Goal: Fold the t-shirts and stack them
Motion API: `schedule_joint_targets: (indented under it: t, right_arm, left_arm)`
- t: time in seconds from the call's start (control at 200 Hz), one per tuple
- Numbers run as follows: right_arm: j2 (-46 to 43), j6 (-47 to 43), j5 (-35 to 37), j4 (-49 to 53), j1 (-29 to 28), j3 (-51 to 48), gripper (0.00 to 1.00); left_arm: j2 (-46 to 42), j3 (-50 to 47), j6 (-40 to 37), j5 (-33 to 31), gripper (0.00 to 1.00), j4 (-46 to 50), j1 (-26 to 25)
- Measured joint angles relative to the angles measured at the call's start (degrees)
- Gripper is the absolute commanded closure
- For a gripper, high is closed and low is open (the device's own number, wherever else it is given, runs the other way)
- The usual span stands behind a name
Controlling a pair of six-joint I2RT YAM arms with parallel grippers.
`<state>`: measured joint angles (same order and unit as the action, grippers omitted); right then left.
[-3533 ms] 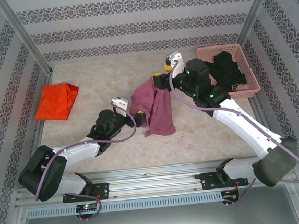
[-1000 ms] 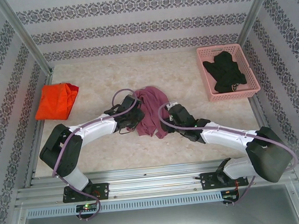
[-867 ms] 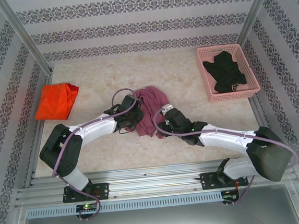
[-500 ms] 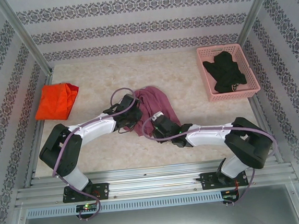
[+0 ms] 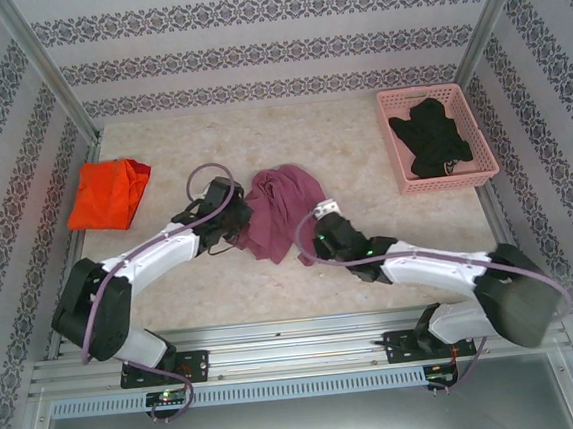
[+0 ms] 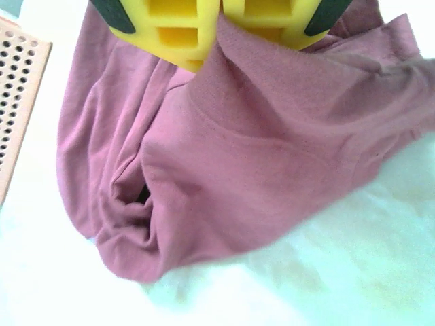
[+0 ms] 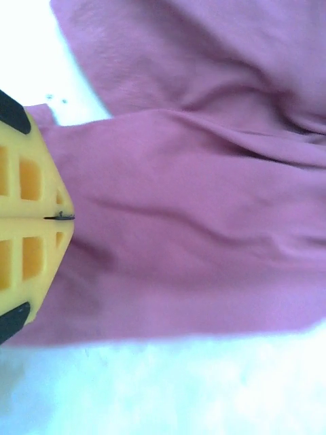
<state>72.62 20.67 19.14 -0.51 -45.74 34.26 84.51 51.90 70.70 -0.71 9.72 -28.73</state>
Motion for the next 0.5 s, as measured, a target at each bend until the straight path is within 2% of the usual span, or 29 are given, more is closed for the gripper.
schedule_joint_targets:
  t: [0.095,0.175,0.22,0.35,0.5]
  right_arm:
    - [-6.9,-0.5,-0.7,0.0,3.7,-0.4,0.99]
    - [-10.1,-1.2,-2.1,-0.2,5.1,-0.3,0.64]
    - [-10.4,-1.5,-3.3,-0.2,5.1,-0.3,0.52]
    - [-7.7,-0.9,-6.4,-0.2,3.6,-0.4,0.47]
    - [-1.2,2.2,-8.0,-0.2,-1.2,-0.5,0.46]
  left_arm:
    - [-3.9,-1.1,-1.3,-0.7,1.0,0.2,1.6]
    - [-6.6,-1.2,-2.5,-1.6,1.0,0.5,2.2]
    - [-7.9,-1.2,-3.2,-2.2,1.0,0.8,2.2]
    - [-10.7,-1.6,-4.5,-3.3,1.0,2.0,2.6]
    - [-12.8,-3.0,-5.2,-4.5,1.0,3.3,3.3]
